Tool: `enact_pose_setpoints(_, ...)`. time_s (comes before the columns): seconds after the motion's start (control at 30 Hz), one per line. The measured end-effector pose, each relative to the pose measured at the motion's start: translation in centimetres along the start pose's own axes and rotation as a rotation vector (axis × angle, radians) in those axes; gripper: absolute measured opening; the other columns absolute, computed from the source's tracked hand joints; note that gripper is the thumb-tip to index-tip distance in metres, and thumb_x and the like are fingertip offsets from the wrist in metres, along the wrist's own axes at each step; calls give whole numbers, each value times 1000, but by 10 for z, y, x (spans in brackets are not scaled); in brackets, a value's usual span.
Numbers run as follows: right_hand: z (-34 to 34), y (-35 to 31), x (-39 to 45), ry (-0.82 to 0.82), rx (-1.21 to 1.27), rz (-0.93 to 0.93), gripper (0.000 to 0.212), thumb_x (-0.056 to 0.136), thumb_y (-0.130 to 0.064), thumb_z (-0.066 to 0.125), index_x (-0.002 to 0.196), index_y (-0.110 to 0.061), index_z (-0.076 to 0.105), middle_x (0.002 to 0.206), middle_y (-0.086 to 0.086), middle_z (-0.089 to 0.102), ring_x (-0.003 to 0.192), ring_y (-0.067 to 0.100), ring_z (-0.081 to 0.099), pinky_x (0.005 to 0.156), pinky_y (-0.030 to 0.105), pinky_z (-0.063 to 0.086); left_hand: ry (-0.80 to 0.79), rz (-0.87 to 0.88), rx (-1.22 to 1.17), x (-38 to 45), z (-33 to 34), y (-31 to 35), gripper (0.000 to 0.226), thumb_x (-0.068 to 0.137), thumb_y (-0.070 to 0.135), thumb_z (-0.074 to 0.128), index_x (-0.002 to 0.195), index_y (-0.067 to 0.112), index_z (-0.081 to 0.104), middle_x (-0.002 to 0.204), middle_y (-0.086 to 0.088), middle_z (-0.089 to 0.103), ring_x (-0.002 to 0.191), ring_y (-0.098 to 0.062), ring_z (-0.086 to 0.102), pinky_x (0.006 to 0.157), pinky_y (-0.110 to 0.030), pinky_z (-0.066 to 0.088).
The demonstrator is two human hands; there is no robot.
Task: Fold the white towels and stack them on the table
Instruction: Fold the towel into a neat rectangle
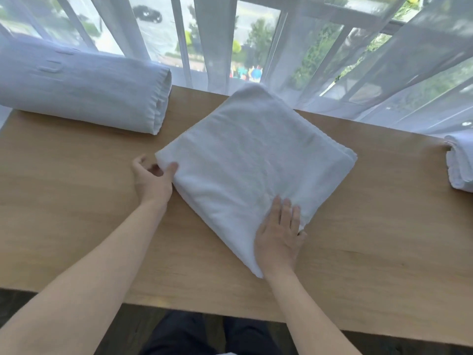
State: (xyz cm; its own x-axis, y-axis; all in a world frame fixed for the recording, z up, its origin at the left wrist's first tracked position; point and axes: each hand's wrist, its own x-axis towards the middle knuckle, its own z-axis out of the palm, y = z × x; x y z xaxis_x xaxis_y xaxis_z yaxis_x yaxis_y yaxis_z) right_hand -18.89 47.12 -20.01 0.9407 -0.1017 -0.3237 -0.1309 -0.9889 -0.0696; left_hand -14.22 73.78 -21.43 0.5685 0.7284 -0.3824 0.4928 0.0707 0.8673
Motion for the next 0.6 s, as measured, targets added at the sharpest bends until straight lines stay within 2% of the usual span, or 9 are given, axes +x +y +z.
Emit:
enact_pose_setpoints(0.1, -2, -31, -25, -60, -15, -43, 68, 104, -46, 20, 160, -10, 4, 163, 8, 21, 145, 35, 23, 110, 48, 34, -186, -28, -160, 6, 20, 12, 93, 79, 35, 85, 150, 14, 28, 122, 12, 55, 95, 16, 60, 68, -8, 50)
enact_pose_setpoints(0.17, -6, -48, -38, 39, 13, -143, 66, 100, -46, 44, 150, -4, 38, 135, 13, 53, 115, 34, 50, 86, 42, 53, -278, 10, -86, -6, 22, 8, 88, 78, 38, 85, 145, 13, 35, 121, 15, 57, 97, 12, 63, 73, -11, 52)
enact_pose_setpoints(0.2, -5, -53, -43, 108, 28, -217, 57, 95, -43, 56, 137, -4, 53, 117, 12, 61, 100, 31, 56, 73, 38, 55, -283, 40, -32, -14, 21, 1, 81, 78, 38, 85, 141, 16, 39, 119, 16, 58, 101, 8, 64, 78, -15, 54)
enact_pose_setpoints(0.3, -4, -62, -44, 225, 141, -378, 22, 87, -30, 68, 101, -13, 67, 81, 1, 62, 69, 20, 58, 50, 27, 46, -324, 123, 81, -34, 10, -19, 69, 86, 32, 78, 142, 26, 39, 127, 15, 59, 115, -4, 61, 95, -31, 52)
enact_pose_setpoints(0.37, -4, -62, -31, 225, 253, -428, 12, 88, -25, 68, 94, -15, 66, 68, -3, 59, 58, 16, 55, 46, 25, 39, -408, 176, 145, -27, 5, -12, 63, 90, 31, 72, 144, 36, 41, 125, 27, 59, 112, 7, 59, 94, -25, 49)
enact_pose_setpoints(0.43, -6, -54, -13, 276, 324, -484, 9, 88, -20, 68, 96, -15, 66, 70, -3, 59, 60, 18, 56, 53, 26, 43, -512, 236, 241, -10, 5, 3, 61, 94, 31, 68, 147, 40, 39, 127, 32, 56, 112, 9, 56, 95, -19, 44)
enact_pose_setpoints(0.5, -8, -44, 6, 297, 295, -527, 20, 91, -22, 64, 110, -16, 66, 95, 1, 63, 88, 22, 58, 80, 35, 48, -544, 346, 370, 1, 8, 16, 67, 96, 27, 66, 154, 31, 33, 143, 21, 48, 124, 0, 49, 104, -16, 34)
enact_pose_setpoints(0.53, -9, -39, 15, 272, 251, -518, 30, 93, -26, 61, 122, -18, 63, 116, 4, 60, 109, 25, 54, 97, 39, 42, -478, 452, 479, 1, 12, 20, 70, 97, 24, 65, 157, 24, 30, 153, 12, 41, 133, -6, 42, 110, -15, 27)
enact_pose_setpoints(0.6, -9, -30, 26, 149, 187, -483, 49, 100, -36, 49, 146, -23, 46, 156, 6, 36, 147, 27, 26, 120, 45, 18, -298, 684, 676, -18, 23, 18, 66, 100, 20, 59, 158, 13, 28, 164, -6, 27, 149, -24, 27, 119, -31, 21)
